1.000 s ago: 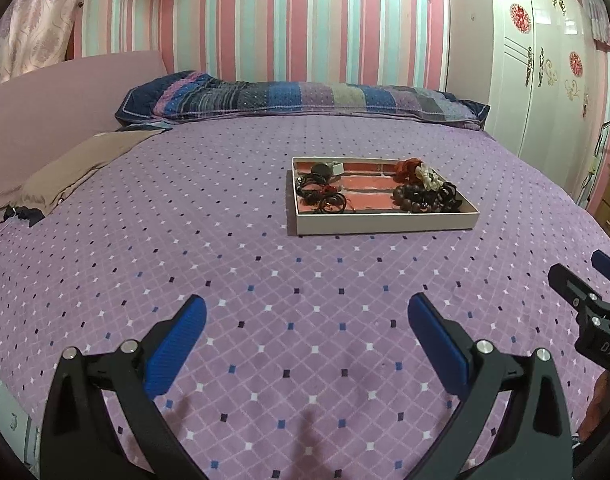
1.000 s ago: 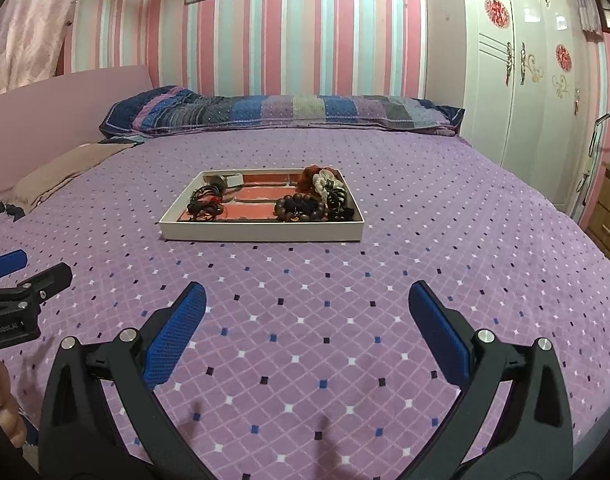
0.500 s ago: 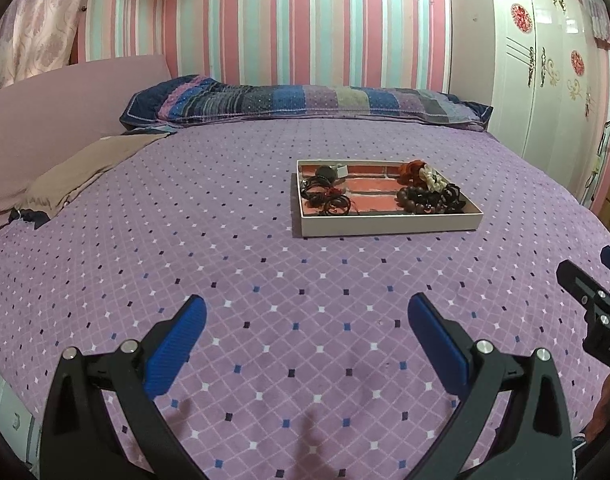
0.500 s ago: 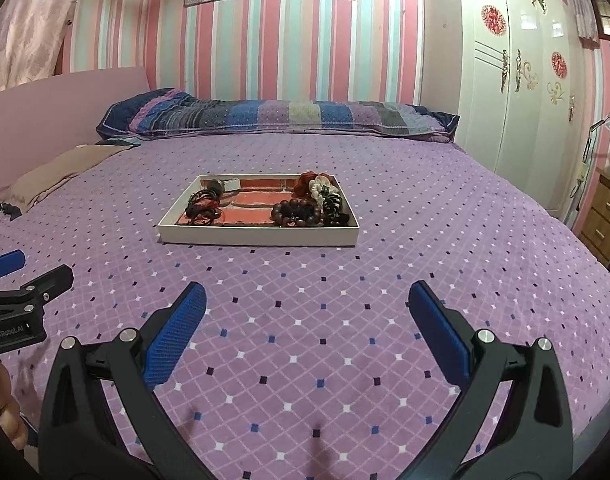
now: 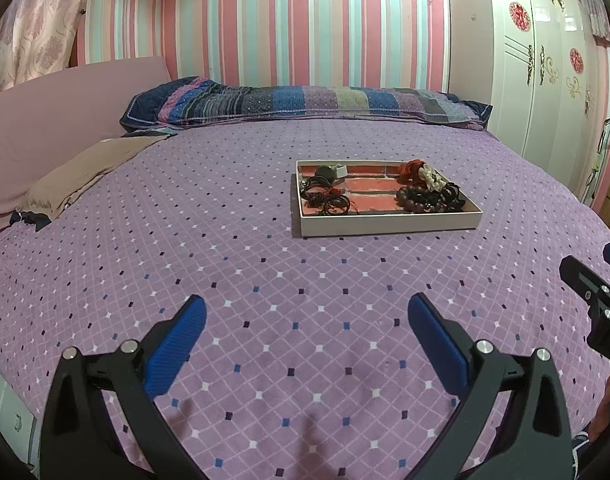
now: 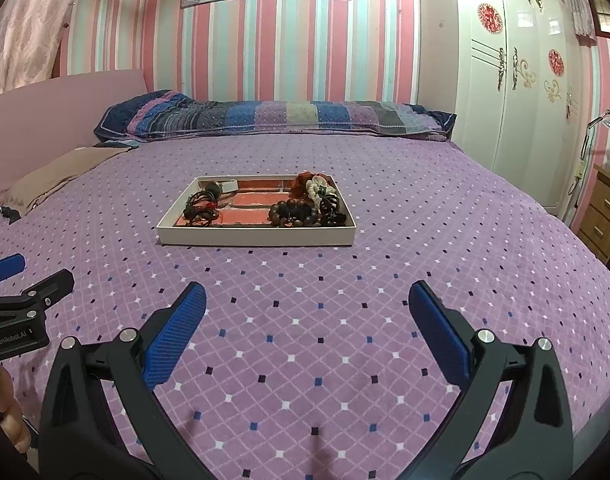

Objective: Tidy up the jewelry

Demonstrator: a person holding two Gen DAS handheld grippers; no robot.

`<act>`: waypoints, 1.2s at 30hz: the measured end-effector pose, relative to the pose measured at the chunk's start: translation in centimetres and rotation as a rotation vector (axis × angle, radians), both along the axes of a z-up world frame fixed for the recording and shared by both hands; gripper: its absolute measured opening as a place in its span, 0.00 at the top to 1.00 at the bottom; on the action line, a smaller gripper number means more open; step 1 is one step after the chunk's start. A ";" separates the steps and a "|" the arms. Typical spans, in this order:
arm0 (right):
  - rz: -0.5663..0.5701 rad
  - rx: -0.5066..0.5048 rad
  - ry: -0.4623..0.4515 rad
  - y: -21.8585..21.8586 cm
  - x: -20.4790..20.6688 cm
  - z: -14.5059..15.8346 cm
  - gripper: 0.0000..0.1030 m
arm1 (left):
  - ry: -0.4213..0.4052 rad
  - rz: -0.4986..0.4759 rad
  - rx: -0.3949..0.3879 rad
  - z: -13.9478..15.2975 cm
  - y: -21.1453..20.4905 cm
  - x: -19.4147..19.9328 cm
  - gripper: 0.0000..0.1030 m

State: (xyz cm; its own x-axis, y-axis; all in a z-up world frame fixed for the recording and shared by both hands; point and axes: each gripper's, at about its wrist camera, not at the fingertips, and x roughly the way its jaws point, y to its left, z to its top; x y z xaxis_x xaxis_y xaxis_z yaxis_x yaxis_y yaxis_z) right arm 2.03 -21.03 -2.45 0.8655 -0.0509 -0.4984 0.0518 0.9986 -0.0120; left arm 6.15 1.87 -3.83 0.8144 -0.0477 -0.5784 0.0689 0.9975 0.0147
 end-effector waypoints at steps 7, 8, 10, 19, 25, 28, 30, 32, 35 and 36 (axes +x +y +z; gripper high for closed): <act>-0.001 -0.005 -0.003 -0.1 0.0 0.0 0.04 | 0.000 0.003 -0.001 0.0 0.0 0.0 0.04; -0.002 -0.006 -0.003 -0.1 0.0 0.0 0.04 | 0.000 0.003 0.000 0.0 0.0 -0.1 0.04; -0.002 -0.005 -0.003 -0.1 0.0 0.0 0.04 | 0.000 0.003 0.000 0.0 0.0 0.0 0.04; 0.000 -0.004 0.000 0.0 0.0 0.0 0.04 | 0.018 0.018 -0.010 -0.3 0.7 0.4 0.04; -0.001 -0.005 0.001 0.0 0.1 0.0 0.04 | 0.012 0.011 -0.003 -0.2 0.6 0.4 0.04; 0.000 -0.006 0.000 -0.1 0.1 0.0 0.04 | 0.010 0.008 -0.001 -0.2 0.4 0.4 0.04; -0.001 -0.007 0.001 0.0 0.1 0.0 0.04 | 0.009 0.009 0.001 -0.2 0.4 0.3 0.04; 0.000 -0.004 0.002 -0.1 0.1 0.0 0.04 | 0.007 0.009 0.003 -0.2 0.4 0.3 0.04; -0.002 -0.007 0.000 0.0 0.1 0.0 0.04 | 0.001 0.010 0.005 0.0 0.3 0.2 0.04; -0.002 -0.006 -0.001 -0.1 0.1 0.0 0.04 | -0.001 0.010 0.005 0.0 0.2 0.1 0.04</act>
